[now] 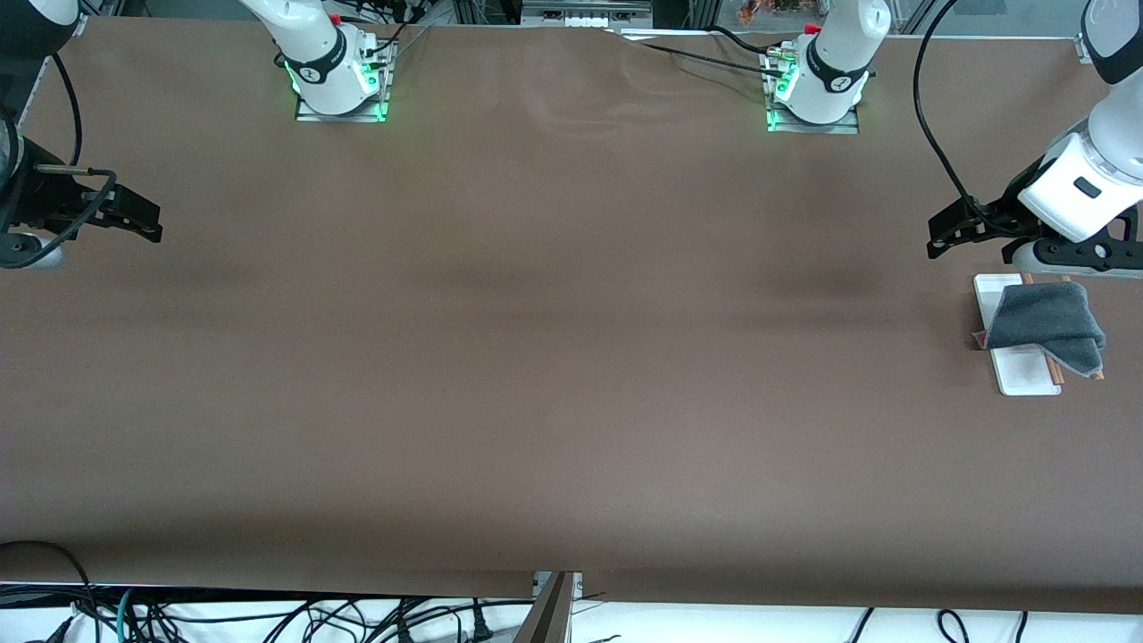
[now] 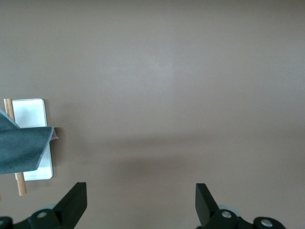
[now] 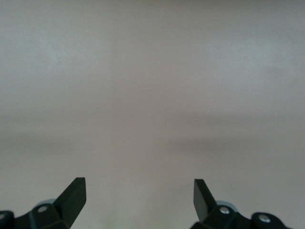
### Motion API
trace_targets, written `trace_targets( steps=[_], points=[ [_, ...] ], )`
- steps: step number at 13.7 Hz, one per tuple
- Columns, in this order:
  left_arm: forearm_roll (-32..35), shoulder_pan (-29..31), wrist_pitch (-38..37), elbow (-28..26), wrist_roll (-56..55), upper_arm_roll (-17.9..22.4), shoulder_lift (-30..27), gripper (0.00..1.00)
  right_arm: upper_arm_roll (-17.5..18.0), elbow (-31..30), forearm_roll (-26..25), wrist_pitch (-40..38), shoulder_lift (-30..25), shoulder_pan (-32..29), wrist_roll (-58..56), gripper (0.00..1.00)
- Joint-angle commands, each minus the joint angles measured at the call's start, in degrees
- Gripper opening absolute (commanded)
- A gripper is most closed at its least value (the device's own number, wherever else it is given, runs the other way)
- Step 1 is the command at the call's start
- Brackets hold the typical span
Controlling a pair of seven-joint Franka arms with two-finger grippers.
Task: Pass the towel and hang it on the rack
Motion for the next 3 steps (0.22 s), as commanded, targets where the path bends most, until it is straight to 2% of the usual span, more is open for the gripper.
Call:
trace_targets(
  steps=[1,3],
  points=[
    [4.3,-2.1,-1.6,2.1,0.3,0.5,0.9,1.0,0.2,0.4,0.3,-0.1,0.0,0.0,0.6,1.0],
    [3.8,-2.0,-1.6,2.1,0.4,0.5,0.9,1.0,0.2,0.4,0.3,-0.1,0.0,0.0,0.6,1.0]
  ],
)
